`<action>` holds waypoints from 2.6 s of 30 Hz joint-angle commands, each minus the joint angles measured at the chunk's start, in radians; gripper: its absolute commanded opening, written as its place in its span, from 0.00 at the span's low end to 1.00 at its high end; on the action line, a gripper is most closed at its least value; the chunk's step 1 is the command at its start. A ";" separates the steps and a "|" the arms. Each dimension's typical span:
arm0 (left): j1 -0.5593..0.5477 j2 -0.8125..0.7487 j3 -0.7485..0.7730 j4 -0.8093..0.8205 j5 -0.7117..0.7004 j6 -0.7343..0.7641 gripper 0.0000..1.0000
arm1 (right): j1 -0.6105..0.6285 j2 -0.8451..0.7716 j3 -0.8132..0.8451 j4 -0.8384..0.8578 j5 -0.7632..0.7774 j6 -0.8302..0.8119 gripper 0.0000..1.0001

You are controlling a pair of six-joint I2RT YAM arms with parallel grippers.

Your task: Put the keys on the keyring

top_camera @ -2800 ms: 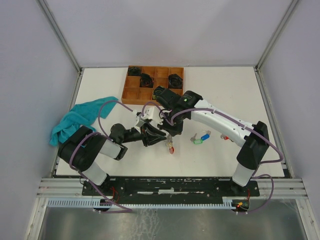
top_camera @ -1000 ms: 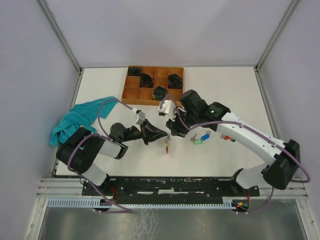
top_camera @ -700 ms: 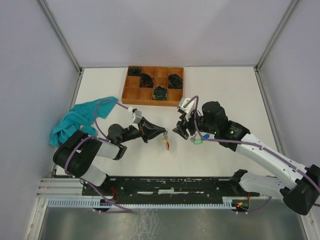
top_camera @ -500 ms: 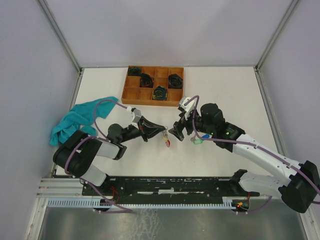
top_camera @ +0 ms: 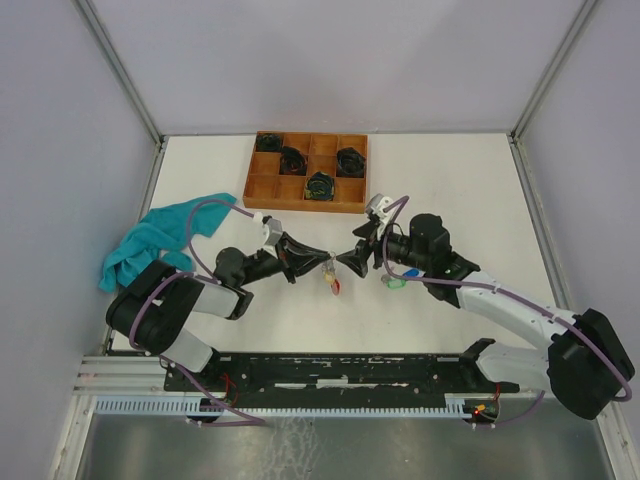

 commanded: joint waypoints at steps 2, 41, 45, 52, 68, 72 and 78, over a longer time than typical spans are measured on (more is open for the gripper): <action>0.009 -0.011 0.039 0.202 0.056 0.069 0.03 | -0.065 0.026 -0.004 0.151 -0.244 -0.014 0.77; 0.019 0.023 0.067 0.202 0.208 0.066 0.18 | -0.104 0.149 0.211 -0.186 -0.600 -0.241 0.01; 0.020 0.050 0.089 0.202 0.261 0.048 0.23 | -0.099 0.150 0.238 -0.253 -0.605 -0.284 0.01; 0.020 0.080 0.113 0.200 0.300 0.020 0.25 | -0.084 0.156 0.287 -0.370 -0.588 -0.362 0.01; 0.028 0.128 0.152 0.192 0.354 -0.031 0.13 | -0.047 0.169 0.359 -0.540 -0.516 -0.466 0.01; 0.027 0.127 0.158 0.178 0.368 -0.027 0.03 | -0.032 0.177 0.385 -0.600 -0.477 -0.503 0.01; 0.039 0.109 0.138 0.141 0.333 0.007 0.03 | -0.027 0.168 0.417 -0.646 -0.359 -0.455 0.20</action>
